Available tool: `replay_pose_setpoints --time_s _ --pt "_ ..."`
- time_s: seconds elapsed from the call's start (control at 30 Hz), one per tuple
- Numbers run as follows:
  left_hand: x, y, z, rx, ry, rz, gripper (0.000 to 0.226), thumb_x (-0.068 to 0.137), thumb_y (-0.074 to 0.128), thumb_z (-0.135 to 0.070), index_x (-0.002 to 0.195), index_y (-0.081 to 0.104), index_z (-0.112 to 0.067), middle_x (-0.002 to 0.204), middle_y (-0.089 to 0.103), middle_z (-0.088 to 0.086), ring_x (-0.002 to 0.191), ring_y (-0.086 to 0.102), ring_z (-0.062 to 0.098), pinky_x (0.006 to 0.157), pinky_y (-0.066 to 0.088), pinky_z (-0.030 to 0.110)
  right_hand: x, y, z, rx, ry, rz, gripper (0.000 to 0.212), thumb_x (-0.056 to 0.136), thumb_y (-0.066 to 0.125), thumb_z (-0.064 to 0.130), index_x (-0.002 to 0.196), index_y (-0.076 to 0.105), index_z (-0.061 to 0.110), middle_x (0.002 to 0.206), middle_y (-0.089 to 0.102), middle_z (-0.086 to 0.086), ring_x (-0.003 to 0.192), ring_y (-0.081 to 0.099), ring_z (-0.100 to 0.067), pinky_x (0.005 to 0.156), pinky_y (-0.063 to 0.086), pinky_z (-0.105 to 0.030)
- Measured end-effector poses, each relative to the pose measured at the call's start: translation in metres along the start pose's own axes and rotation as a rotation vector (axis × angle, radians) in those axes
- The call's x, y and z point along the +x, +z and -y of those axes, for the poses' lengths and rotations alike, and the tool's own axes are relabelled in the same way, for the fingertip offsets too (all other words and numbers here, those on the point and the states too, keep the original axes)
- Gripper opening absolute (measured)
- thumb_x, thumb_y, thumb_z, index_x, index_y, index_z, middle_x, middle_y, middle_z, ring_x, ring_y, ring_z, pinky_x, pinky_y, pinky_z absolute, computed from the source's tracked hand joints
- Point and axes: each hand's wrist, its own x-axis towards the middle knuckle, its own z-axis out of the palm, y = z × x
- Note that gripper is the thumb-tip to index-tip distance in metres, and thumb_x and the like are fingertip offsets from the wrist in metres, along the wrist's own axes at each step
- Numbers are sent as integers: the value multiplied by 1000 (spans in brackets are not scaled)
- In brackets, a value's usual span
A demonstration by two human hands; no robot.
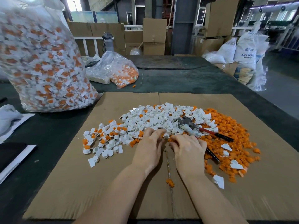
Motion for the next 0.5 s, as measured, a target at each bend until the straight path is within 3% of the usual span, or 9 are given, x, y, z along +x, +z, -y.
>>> replay_pose_setpoints --time_s 0.2,0.37,0.5 --pt "2 -2 -3 -5 -33 1 22 93 56 -24 107 70 -14 94 53 -9 90 51 6 73 30 -1 0 -1 -1 42 -2 -40 21 70 78 1 84 74 16 77 68 -1 73 62 -25 72 39 -38" --pt "0 -2 -1 -7 -157 -42 34 90 62 -19 123 62 -27 106 63 -4 101 53 10 83 38 17 0 -1 -1 63 13 -66 19 71 78 3 83 73 16 76 68 0 73 63 -23 72 36 -36" --pt "2 0 -7 -125 -224 -51 15 89 63 -18 102 69 -23 99 61 -7 90 55 8 79 42 20 0 -1 -2 79 26 -69 14 72 78 8 81 71 16 75 68 2 72 63 -21 74 36 -36"
